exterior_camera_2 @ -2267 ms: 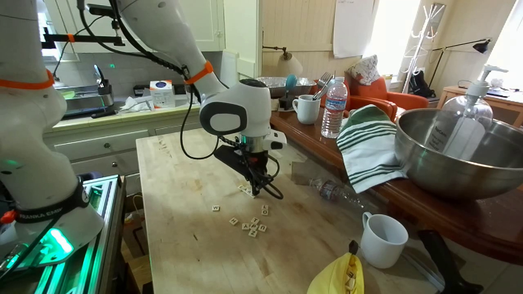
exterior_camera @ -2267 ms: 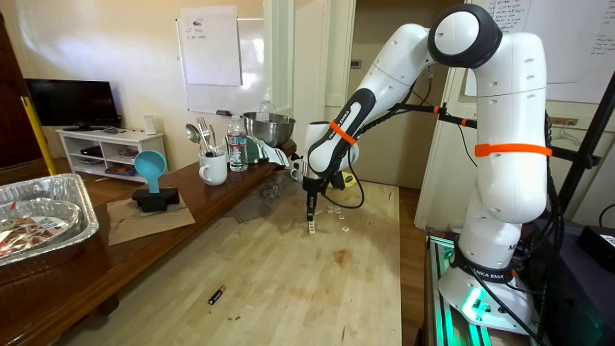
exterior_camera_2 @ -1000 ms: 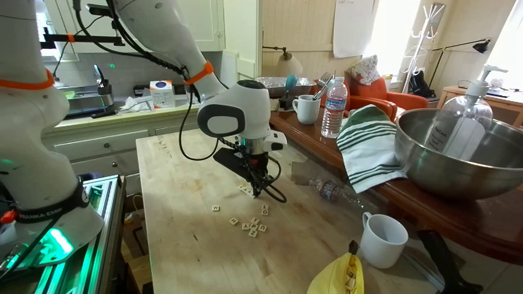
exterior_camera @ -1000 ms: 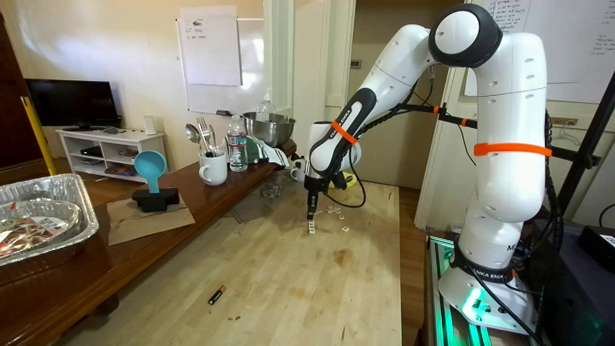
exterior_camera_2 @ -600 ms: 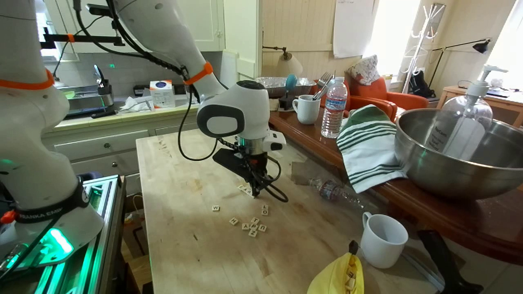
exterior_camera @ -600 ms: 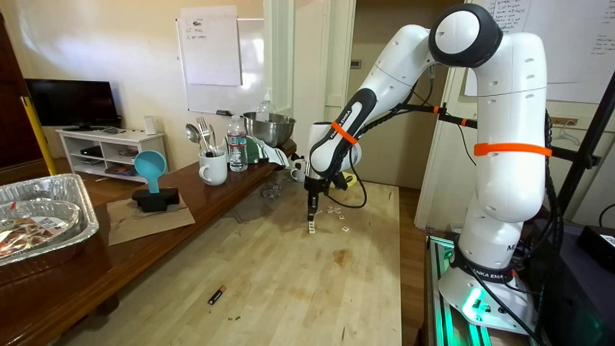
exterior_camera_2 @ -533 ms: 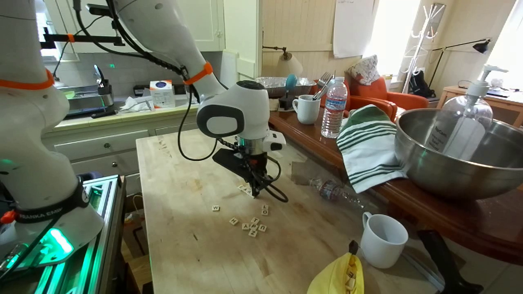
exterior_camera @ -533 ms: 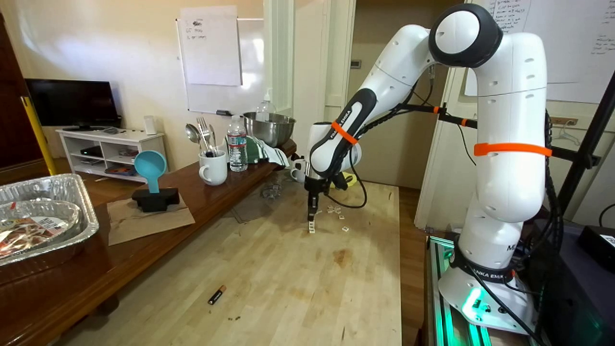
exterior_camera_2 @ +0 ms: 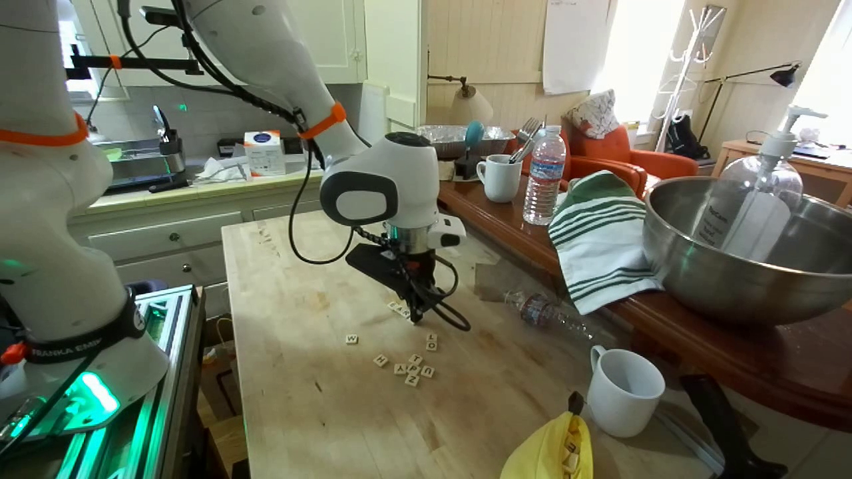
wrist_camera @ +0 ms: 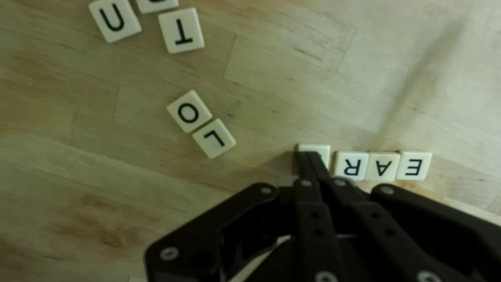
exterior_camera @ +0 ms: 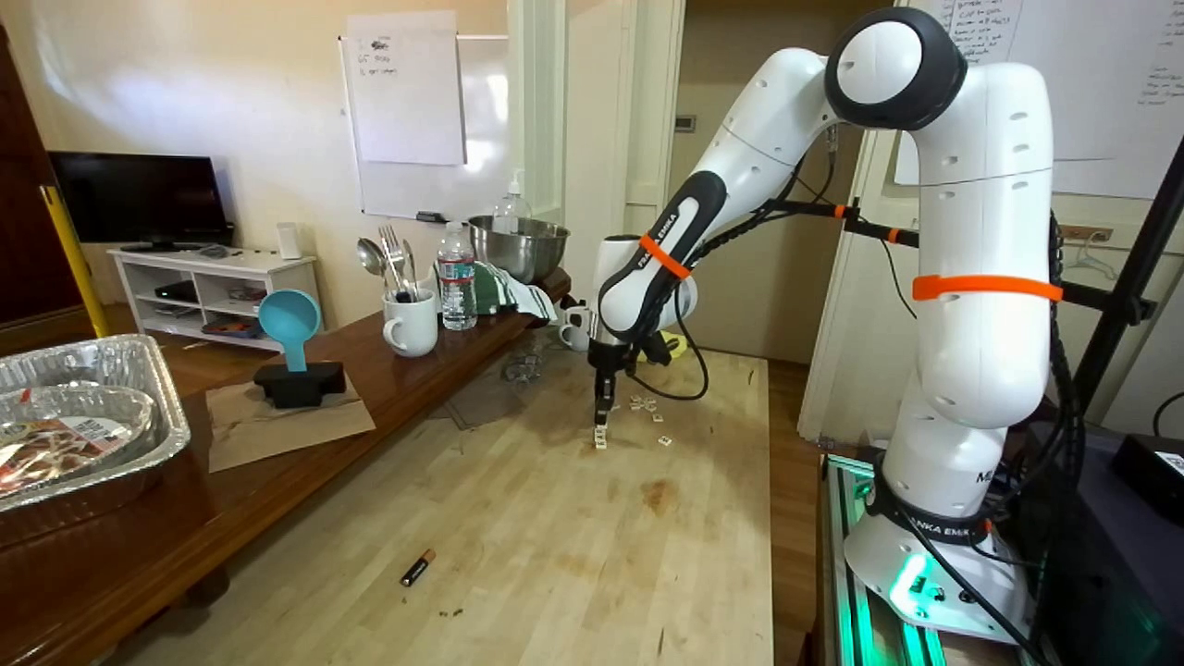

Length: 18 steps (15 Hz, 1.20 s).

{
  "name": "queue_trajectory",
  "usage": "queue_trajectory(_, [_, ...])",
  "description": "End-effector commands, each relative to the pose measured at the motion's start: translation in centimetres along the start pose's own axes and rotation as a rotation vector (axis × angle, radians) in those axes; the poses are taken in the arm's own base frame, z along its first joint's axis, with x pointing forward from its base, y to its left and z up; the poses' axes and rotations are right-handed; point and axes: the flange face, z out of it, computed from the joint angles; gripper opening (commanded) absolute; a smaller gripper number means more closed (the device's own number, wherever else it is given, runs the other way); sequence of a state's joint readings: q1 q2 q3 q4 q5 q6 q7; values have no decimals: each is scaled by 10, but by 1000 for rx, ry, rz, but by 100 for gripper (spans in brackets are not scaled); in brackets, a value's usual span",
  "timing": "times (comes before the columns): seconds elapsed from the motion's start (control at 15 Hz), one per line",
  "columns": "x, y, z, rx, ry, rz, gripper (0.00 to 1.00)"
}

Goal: Replace the tile letter s with tile letter t, then add tile letter h to the word

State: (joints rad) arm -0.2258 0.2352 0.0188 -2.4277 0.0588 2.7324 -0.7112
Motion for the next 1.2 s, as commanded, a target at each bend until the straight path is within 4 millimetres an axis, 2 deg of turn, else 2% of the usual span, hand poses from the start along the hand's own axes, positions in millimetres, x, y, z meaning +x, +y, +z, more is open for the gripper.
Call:
queue_trajectory(0.0, [-12,10,10,-25,-18,22,0])
queue_trajectory(0.73, [-56,59,11,-76,-49,185,0])
queue_trajectory(1.13, [-61,62,-2,-80,-34,210,0])
